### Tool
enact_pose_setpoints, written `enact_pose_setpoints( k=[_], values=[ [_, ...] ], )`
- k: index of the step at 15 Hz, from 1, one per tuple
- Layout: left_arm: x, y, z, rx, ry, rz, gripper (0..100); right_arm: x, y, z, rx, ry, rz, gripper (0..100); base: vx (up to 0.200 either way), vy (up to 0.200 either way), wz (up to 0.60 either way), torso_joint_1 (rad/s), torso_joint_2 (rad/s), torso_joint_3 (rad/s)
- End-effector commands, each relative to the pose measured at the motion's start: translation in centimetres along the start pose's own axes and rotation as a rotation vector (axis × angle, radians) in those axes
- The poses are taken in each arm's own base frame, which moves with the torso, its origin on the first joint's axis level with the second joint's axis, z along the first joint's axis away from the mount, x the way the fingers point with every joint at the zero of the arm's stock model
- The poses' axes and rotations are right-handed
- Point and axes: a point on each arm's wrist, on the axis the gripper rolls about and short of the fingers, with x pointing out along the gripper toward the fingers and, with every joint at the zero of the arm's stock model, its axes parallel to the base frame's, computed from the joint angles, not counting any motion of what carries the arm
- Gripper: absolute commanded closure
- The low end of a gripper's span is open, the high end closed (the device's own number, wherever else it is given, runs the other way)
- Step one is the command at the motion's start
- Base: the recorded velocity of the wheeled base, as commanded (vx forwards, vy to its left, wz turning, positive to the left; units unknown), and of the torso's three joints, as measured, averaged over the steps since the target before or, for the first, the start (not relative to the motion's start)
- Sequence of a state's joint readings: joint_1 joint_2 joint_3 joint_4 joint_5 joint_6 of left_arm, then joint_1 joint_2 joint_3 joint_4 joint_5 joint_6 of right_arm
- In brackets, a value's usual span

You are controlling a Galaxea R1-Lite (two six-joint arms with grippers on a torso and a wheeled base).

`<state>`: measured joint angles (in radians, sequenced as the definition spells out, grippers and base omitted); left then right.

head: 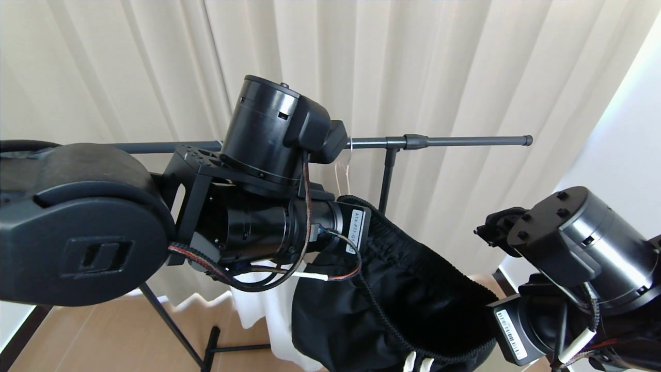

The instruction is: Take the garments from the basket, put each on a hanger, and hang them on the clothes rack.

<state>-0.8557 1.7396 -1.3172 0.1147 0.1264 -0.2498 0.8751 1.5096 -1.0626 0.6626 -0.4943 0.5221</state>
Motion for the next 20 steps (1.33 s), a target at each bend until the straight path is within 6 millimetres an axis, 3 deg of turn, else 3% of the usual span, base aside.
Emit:
enact_pose_setpoints(
  k=[1, 7, 8, 13, 16, 20],
  values=[
    [-0.2, 0.1, -0.1, -0.001, 0.001, 0.002, 100, 0.0, -0.2, -0.4, -0.017, 0.007, 0.000, 100, 0.000, 0.000, 0.00, 0.000, 0.00, 0.000],
    [-1.3, -0.1, -0.4, 0.009, -0.002, -0.009, 100, 1.0, -0.1, -0.3, -0.057, 0.031, 0.037, 100, 0.000, 0.000, 0.00, 0.000, 0.00, 0.000],
    [-1.3, -0.1, -0.4, 0.011, -0.005, -0.010, 100, 1.2, -0.2, -0.3, -0.062, 0.027, 0.037, 0, 0.000, 0.000, 0.00, 0.000, 0.00, 0.000],
    [-1.3, -0.1, -0.5, 0.013, -0.001, -0.010, 100, 2.0, -0.3, -1.0, -0.100, 0.075, 0.064, 0, 0.000, 0.000, 0.00, 0.000, 0.00, 0.000],
    [-1.6, 0.1, -0.8, 0.015, 0.005, -0.009, 100, 2.2, -0.7, -0.2, -0.125, 0.018, 0.190, 0, 0.000, 0.000, 0.00, 0.000, 0.00, 0.000],
    [-2.2, 0.4, -1.0, 0.012, 0.003, -0.007, 100, 4.2, -1.7, 0.3, -0.265, -0.137, 0.469, 0, 0.000, 0.000, 0.00, 0.000, 0.00, 0.000]
  ],
)
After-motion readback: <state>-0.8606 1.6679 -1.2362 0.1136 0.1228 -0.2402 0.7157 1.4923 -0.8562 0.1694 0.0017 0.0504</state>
